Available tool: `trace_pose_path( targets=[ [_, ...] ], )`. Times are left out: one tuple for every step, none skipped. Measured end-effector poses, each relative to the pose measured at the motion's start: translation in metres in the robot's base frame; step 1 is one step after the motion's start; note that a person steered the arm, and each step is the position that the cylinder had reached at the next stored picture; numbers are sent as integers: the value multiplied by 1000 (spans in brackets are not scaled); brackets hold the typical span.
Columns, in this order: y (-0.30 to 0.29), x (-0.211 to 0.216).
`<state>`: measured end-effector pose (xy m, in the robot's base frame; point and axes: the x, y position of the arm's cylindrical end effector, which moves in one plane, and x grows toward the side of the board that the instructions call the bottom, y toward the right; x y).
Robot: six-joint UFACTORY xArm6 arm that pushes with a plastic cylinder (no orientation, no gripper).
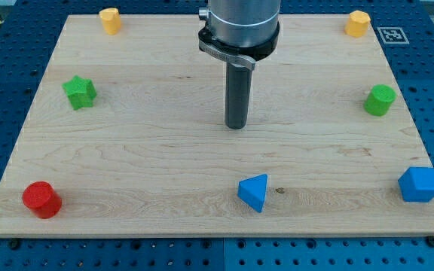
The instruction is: Move your arm towards the blue cube
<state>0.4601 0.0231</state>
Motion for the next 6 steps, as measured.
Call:
trace_pose_path(
  targets=[
    [0,0],
    [0,4],
    [0,15],
    [0,18],
    [0,22],
    [0,23]
  ],
)
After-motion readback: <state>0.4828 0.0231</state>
